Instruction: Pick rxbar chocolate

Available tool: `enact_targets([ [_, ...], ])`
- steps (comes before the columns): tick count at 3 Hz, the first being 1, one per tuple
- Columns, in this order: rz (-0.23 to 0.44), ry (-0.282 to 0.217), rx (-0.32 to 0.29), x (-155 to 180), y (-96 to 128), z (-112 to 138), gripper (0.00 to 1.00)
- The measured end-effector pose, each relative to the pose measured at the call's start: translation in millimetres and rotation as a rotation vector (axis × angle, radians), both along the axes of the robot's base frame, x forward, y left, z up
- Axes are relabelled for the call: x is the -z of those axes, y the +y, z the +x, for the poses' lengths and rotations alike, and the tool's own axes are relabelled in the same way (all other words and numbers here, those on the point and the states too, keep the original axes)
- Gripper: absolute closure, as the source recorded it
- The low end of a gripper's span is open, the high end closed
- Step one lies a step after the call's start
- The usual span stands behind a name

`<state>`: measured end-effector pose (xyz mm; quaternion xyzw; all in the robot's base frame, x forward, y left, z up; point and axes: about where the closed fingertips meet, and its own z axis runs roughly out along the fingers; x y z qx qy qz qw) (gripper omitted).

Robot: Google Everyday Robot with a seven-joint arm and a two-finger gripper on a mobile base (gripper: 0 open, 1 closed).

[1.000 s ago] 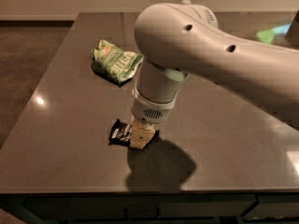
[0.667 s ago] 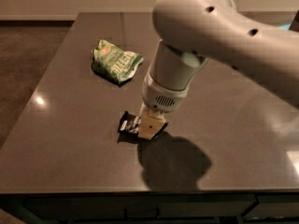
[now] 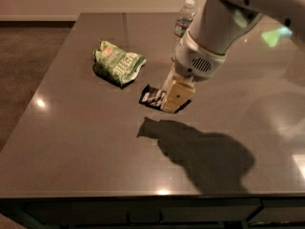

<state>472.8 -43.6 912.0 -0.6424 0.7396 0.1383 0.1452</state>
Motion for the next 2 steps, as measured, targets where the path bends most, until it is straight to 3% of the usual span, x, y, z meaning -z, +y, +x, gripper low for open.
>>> enact_targets([
  [1,0.068,-0.045,-0.02,-57.2,-26.1,3.2,1.0],
  [2,0.068,-0.045,-0.02,-57.2,-26.1,3.2,1.0],
])
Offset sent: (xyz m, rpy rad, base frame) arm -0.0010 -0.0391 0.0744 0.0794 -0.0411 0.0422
